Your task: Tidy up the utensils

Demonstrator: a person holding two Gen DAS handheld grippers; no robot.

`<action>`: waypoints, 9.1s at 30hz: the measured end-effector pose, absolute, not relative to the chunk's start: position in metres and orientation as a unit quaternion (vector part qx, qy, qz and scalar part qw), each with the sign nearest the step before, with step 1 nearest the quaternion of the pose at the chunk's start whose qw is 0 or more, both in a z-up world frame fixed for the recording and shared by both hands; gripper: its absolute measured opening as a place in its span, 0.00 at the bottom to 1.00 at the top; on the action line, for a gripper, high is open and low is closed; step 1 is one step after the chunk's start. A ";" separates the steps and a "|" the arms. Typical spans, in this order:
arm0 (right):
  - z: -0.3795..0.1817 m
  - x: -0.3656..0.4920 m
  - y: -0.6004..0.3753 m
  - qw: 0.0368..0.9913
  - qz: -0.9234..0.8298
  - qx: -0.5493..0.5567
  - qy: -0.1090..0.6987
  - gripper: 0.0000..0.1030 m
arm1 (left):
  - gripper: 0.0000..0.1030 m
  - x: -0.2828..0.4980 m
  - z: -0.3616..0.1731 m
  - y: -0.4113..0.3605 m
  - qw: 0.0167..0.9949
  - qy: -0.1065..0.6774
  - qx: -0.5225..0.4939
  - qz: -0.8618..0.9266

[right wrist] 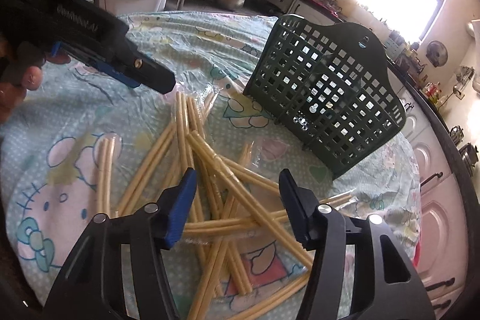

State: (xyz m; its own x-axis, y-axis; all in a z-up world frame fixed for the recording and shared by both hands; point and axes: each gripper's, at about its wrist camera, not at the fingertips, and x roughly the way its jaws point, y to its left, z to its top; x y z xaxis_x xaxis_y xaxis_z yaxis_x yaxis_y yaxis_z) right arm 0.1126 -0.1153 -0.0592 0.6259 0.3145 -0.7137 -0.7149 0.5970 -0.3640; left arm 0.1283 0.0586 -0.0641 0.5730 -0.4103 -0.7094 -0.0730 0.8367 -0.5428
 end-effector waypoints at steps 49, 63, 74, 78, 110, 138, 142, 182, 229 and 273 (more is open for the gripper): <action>0.005 0.132 -0.130 0.870 0.344 -0.220 0.275 0.07 | 0.00 0.144 -0.004 0.068 0.882 0.355 -0.266 -0.157; 0.064 0.141 -0.161 0.903 0.341 -0.130 0.226 0.07 | 0.00 0.141 0.072 0.040 0.915 0.295 -0.197 -0.191; 0.108 0.154 -0.182 0.924 0.327 -0.078 0.184 0.07 | 0.00 0.144 0.114 0.023 0.924 0.256 -0.179 -0.219; 0.129 0.160 -0.189 0.932 0.320 -0.064 0.159 0.07 | 0.00 0.150 0.134 0.017 0.930 0.236 -0.171 -0.225; 0.115 0.262 -0.201 0.964 0.234 -0.002 0.122 0.08 | 0.00 0.233 0.135 0.021 0.951 0.218 -0.141 -0.167; 0.099 0.217 -0.226 0.965 0.200 -0.017 0.167 0.68 | 0.89 0.178 0.119 0.055 0.952 0.196 -0.201 -0.123; 0.096 0.203 -0.227 0.966 0.197 -0.029 0.166 0.71 | 0.90 0.163 0.117 0.060 0.952 0.193 -0.208 -0.116; 0.055 0.126 -0.231 0.951 0.198 -0.081 0.221 0.78 | 0.90 0.090 0.004 0.018 0.900 0.364 -0.189 -0.148; -0.064 0.174 -0.262 0.871 0.173 -0.007 0.460 0.48 | 0.44 0.098 -0.086 0.016 0.826 0.484 -0.263 -0.122; 0.025 0.170 -0.245 0.898 0.236 0.023 0.370 0.09 | 0.03 0.107 0.015 0.031 0.885 0.356 -0.232 -0.192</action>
State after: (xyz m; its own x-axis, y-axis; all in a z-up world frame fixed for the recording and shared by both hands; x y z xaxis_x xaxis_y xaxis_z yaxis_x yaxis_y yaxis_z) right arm 0.1697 -0.2447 0.0255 0.6152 0.4402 -0.6541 -0.4063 0.8880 0.2155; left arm 0.1072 0.0315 0.0154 0.6730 -0.5046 -0.5408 0.1745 0.8188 -0.5469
